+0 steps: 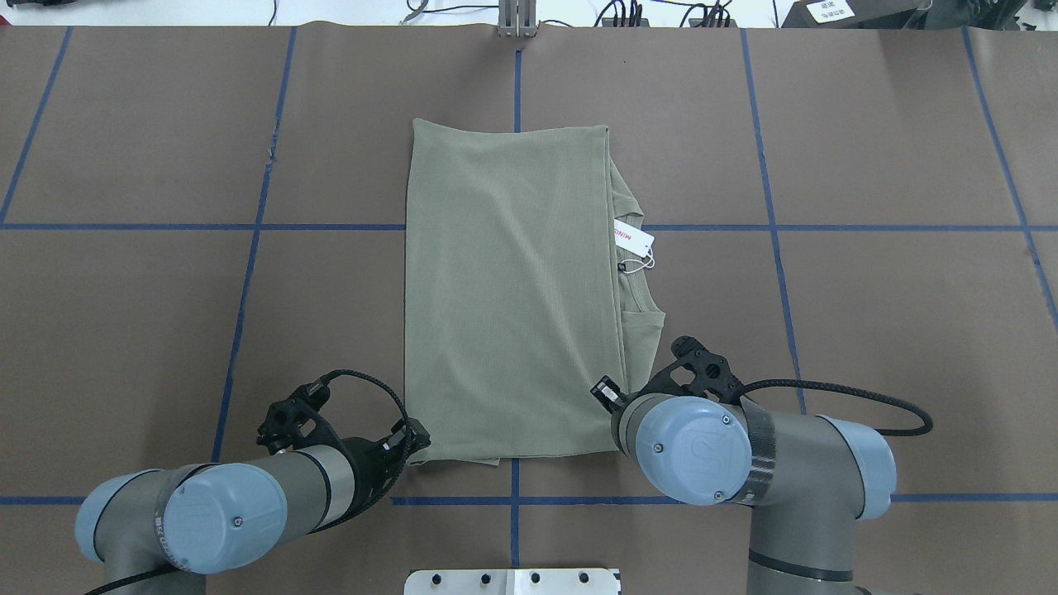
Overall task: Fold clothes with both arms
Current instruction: 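Lower the left gripper to the other near corner and grasp both near corners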
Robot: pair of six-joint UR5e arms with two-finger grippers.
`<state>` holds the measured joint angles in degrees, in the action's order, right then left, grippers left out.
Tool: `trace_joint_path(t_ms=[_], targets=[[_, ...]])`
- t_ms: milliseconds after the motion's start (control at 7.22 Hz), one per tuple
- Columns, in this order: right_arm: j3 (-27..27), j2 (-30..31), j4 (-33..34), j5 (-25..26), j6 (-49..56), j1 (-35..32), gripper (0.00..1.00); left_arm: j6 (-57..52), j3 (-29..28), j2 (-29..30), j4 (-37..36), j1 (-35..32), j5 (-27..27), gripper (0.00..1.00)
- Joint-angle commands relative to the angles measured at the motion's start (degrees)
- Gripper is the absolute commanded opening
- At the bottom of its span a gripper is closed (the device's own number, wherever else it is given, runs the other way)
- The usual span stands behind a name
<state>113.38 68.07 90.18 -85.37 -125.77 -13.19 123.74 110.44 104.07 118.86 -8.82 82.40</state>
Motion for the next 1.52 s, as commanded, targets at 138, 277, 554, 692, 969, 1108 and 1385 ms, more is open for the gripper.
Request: trace_joint_path(t_ms=[138, 277, 554, 692, 969, 1108, 1385], targets=[[0.0, 0.05, 0.0, 0.03, 0.0, 0.01, 0.0, 0.18, -1.19, 0.78, 0.06, 0.12, -0.05, 0.13], [0.0, 0.05, 0.0, -0.05, 0.0, -0.08, 0.0, 0.1, -1.2, 1.3, 0.06, -0.67, -0.05, 0.0], [0.0, 0.05, 0.0, -0.06, 0.0, 0.01, 0.0, -0.08, 1.25, 2.97, -0.03, -2.95, 0.22, 0.0], [0.79, 0.05, 0.0, -0.06, 0.0, 0.18, 0.0, -0.34, 4.48, 2.28, -0.03, -3.4, 0.39, 0.0], [4.64, 2.14, 0.09, -0.06, -0.17, 3.94, 0.0, 0.62, 11.25, 0.61, -4.05, -2.18, 0.48, 0.0], [9.01, 5.55, 0.09, 0.03, -1.74, 6.4, 0.0, 4.54, 14.07, 0.43, -6.08, 1.4, 0.22, 0.0], [17.63, 7.25, 0.17, 0.29, -7.2, 5.65, 0.0, 6.95, 21.35, 0.78, -11.08, 3.37, 0.3, 0.0]])
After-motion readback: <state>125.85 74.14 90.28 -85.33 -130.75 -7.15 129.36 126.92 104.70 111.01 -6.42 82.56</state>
